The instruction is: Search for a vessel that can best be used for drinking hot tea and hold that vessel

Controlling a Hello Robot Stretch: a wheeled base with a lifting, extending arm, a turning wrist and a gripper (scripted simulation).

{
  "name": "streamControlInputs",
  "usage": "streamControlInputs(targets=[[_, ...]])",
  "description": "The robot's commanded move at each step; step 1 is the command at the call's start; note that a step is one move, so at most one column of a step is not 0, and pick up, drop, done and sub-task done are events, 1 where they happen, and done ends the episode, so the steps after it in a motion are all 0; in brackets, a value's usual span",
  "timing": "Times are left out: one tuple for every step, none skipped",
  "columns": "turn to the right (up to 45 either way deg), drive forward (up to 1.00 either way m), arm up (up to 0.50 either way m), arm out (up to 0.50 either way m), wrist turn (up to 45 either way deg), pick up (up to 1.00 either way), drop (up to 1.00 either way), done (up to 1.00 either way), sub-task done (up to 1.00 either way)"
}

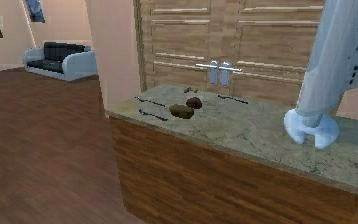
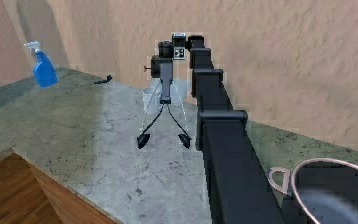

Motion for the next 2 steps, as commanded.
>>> streamControlInputs(targets=[[0.0, 0.0, 0.0, 0.0, 45.0, 0.0, 0.0, 0.0, 0.0], [0.0, 0.0, 0.0, 0.0, 45.0, 0.0, 0.0, 0.0, 0.0]])
